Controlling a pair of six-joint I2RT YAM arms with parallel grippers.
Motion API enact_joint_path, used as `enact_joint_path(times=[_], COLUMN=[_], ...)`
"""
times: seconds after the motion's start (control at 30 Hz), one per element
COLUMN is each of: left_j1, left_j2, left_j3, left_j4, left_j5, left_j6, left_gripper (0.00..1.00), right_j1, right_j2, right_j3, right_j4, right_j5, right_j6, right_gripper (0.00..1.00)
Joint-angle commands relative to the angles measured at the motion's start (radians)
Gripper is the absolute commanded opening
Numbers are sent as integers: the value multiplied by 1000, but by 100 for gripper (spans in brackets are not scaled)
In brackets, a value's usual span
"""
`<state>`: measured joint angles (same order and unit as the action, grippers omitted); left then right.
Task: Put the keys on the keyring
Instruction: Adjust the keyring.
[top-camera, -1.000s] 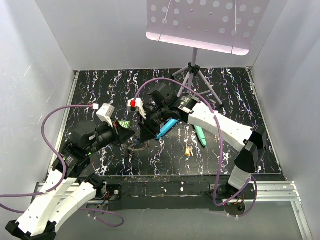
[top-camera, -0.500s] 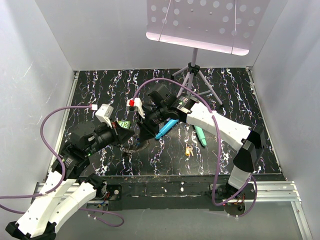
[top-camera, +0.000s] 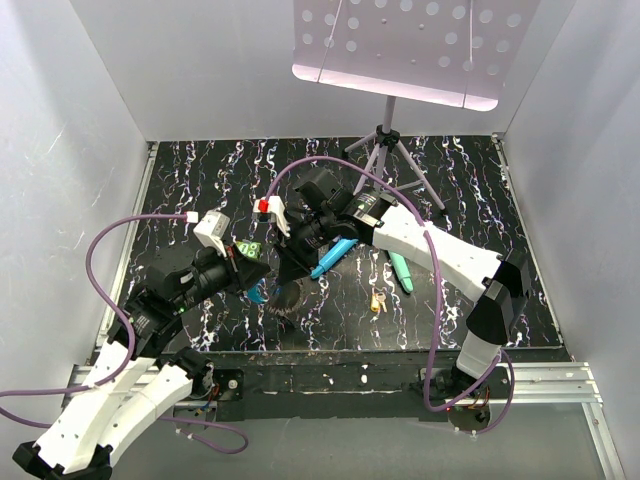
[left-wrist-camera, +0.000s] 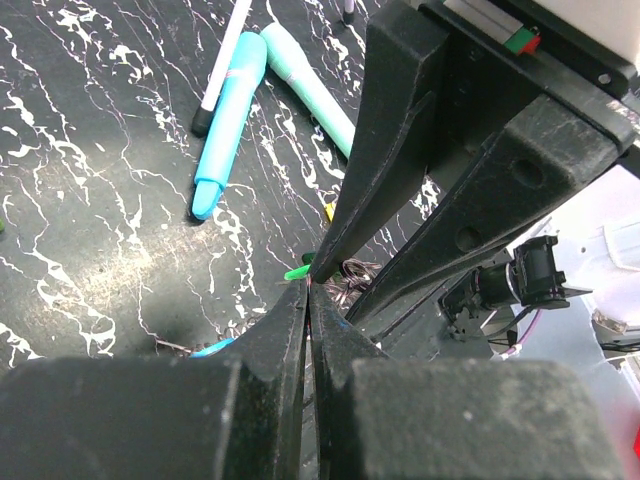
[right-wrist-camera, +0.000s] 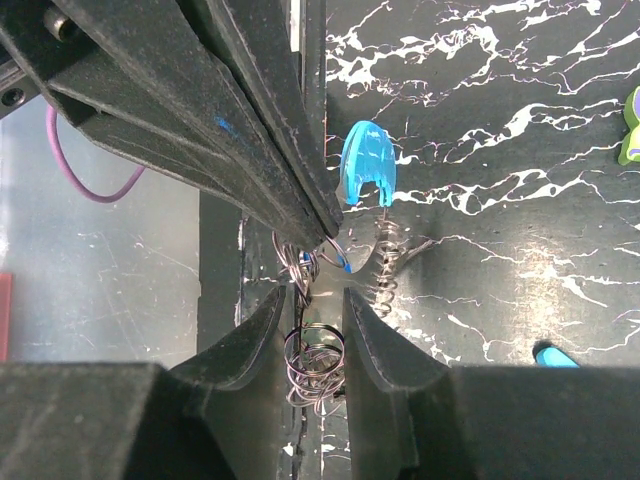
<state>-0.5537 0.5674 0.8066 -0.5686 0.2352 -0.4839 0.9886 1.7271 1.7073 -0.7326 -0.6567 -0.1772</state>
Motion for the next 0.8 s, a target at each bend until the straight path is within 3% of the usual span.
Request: enact_joint_path(times=[0.0,0.77], left_j1=[0,0], left_j2=[0,34], left_j3=[-1,35], left_j4=[19,-50], left_j5=[7,6], left_j6=[13,64], left_gripper=[0,0], right_j1=[1,-15], right_j2=[-6,-20], right_j3=[45,15], right_j4=[29,55], right_j5=[-11,-11], right_j6=[21,51], right_gripper=[1,1])
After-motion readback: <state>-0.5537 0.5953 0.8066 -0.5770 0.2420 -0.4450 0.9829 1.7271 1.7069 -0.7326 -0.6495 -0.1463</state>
